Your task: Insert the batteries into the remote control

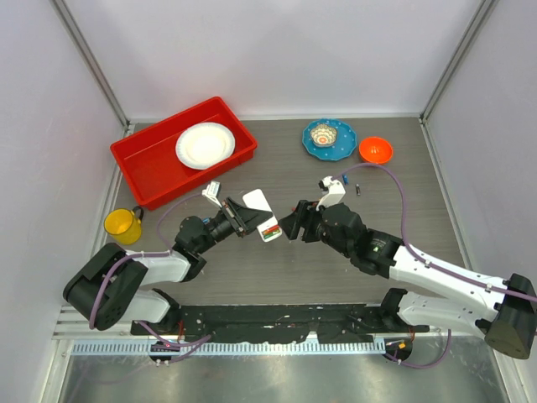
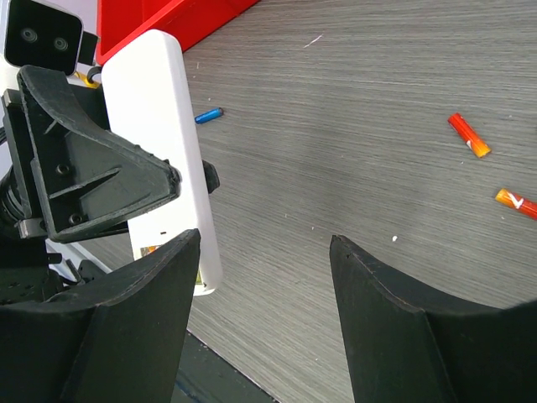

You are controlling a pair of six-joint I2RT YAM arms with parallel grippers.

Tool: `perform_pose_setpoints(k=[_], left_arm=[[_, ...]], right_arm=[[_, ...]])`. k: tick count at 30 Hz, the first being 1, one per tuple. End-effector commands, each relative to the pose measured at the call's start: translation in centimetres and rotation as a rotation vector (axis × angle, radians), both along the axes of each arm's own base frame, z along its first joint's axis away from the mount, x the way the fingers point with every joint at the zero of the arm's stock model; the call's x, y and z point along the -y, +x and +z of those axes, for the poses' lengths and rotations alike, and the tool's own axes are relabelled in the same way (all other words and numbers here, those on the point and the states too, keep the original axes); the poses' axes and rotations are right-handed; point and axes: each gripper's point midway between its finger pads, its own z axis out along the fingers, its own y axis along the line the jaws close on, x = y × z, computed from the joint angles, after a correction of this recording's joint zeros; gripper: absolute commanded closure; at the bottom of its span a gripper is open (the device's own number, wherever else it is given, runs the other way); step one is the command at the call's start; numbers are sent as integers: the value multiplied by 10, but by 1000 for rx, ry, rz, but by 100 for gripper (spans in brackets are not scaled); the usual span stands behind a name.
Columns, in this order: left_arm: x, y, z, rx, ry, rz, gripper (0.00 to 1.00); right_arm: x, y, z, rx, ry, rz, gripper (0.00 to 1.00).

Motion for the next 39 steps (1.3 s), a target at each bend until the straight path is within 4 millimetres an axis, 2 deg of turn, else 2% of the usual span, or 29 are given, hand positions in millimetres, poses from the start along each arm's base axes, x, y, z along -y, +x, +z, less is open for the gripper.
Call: perform_pose_setpoints(k=[1, 14, 17, 21, 25, 29, 30, 31, 35, 39], left_arm=[[-11, -13, 79, 260, -214, 13, 100], [-10, -12, 75, 255, -205, 11, 100], [-10, -12, 74, 254, -203, 13, 100], [-10, -11, 72, 251, -196, 18, 100], [-9, -9, 73, 256, -197, 22, 100], [-11, -3, 83, 286, -209, 55, 100], [-12, -2, 89, 297, -219, 67, 100], [-13, -1, 92, 307, -223, 73, 100], [-14, -1, 103, 340, -237, 83, 100], [-14, -1, 109, 353, -246, 80, 100]], right_arm=[[2, -4, 10, 17, -26, 18, 31], [7, -4, 17, 25, -21, 6, 31], [9, -2, 28, 44, -2, -16, 31], [15, 0, 55, 91, 46, -39, 30], [17, -1, 64, 91, 70, -45, 30], [6, -7, 63, 36, 190, -18, 28], [5, -8, 55, -2, 230, -20, 28], [2, -8, 63, -3, 295, 6, 28], [0, -10, 73, -35, 499, 62, 28], [6, -8, 82, -28, 669, 97, 28]])
